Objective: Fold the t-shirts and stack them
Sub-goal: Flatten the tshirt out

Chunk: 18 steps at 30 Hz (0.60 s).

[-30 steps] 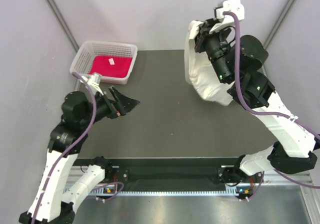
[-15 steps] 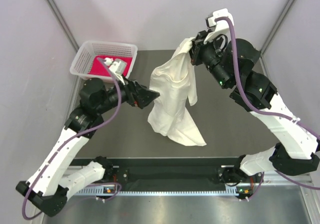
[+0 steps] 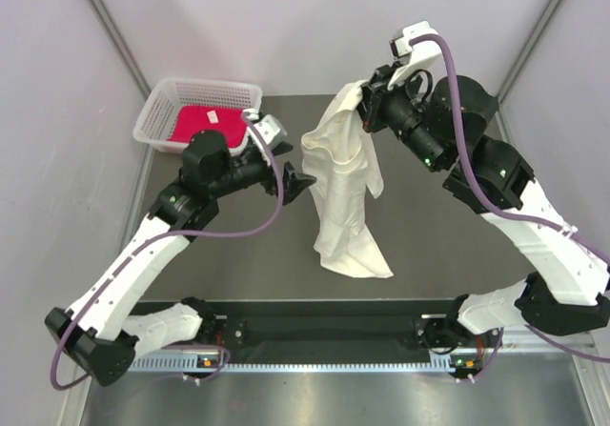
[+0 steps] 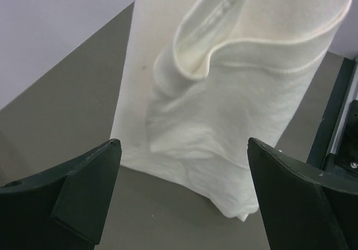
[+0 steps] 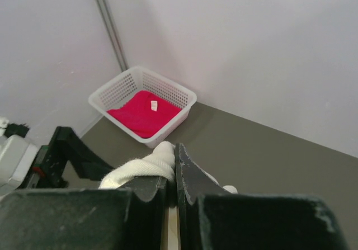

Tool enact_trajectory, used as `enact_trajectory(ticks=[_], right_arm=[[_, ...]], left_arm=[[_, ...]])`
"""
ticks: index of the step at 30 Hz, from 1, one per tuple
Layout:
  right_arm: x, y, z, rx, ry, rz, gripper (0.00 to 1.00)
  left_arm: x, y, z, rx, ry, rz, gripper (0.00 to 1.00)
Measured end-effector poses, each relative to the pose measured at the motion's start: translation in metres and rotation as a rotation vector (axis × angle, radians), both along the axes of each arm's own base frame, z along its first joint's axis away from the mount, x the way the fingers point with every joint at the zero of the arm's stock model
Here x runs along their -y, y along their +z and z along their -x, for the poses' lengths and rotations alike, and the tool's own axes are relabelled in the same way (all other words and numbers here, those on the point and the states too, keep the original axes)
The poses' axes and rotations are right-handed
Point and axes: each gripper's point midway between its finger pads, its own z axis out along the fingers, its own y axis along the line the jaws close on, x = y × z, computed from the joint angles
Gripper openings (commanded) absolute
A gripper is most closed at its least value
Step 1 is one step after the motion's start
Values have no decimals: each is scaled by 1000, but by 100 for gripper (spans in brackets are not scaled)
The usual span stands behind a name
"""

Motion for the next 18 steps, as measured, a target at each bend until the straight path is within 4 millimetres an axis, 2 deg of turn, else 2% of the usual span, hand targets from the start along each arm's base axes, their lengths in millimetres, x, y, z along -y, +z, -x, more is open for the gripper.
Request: enact_trajectory(ticks=[3,6,7,9,10,11,15,18], right_arm=[[0,1,6,1,28,2,0],[3,4,9,5,36,-2,0],[3,4,10,5,36,-2,0],[4,5,10,6,36,-3,0],[4,4,10,6,36,-3,0],[4,4,10,5,36,-2,0],[6,5,9,8,25,4,0],[10,6,4,23,-9,17,0]], left_arm=[[16,4,-5,32,-89,-26,98],[29,-1,-6,32,-172,-34,85],[33,-4,-4,24,-198,-37,63],[38,-8,-4,9,-234,-44,36],[40,-10,-4,4,-246,-51,11],[41,-11,-5,3,-250,-55,0],[35,-12,-16,10,-192,-91,0],[18,3,-33,28,-44,-121,0]])
